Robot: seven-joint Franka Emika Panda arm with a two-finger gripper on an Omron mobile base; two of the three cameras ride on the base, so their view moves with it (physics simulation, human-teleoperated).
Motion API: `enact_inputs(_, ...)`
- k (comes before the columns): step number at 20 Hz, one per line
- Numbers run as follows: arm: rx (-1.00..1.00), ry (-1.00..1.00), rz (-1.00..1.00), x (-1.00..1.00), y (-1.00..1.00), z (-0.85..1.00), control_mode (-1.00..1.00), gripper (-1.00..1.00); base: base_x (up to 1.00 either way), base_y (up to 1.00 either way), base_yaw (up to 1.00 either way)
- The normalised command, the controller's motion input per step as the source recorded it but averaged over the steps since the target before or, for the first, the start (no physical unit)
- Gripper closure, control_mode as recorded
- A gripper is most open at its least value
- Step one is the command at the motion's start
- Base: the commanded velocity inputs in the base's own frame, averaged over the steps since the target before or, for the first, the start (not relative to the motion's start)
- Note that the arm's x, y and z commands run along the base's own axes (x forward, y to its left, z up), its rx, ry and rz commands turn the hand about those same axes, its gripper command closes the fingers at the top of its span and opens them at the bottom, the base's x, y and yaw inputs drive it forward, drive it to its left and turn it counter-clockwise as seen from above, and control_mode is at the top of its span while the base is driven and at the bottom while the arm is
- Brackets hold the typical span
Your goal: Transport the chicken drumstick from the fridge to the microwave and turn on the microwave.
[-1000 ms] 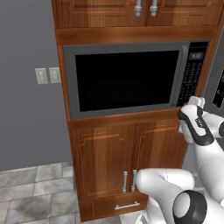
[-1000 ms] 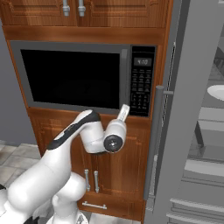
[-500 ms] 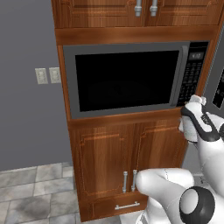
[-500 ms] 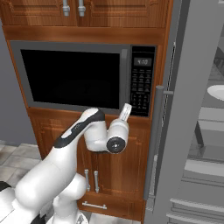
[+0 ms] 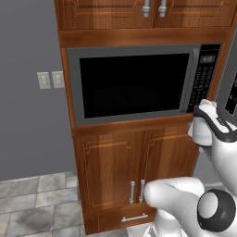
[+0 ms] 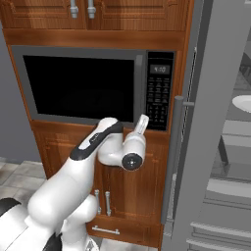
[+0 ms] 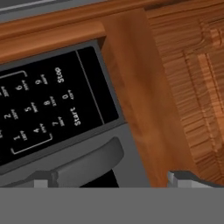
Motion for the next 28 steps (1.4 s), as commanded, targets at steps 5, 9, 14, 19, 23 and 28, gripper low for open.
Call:
enact_inputs(5,-0.01,0.00,0.00,0.09,0.00,0.00,-1.00,-1.00,0.00,0.00,0.00)
enact_inputs(9,-0.02,0.00,0.00,0.11,-0.07,0.00,-1.00,-1.00,0.00,0.00,0.00)
enact_inputs(14,-0.01,-0.01,0.00,0.13,-0.14,0.00,-1.00,-1.00,0.00,0.00,0.00)
enact_inputs(19,0.00,0.00,0.00,0.06,-0.20,0.00,-1.00,-1.00,0.00,0.00,0.00)
enact_inputs(23,0.00,-0.01,0.00,0.00,-0.14,-0.03,-1.00,-1.00,0.00,0.00,0.00)
enact_inputs(28,0.00,-0.03,0.00,0.00,-0.08,-0.12,-1.00,-1.00,0.00,0.00,0.00)
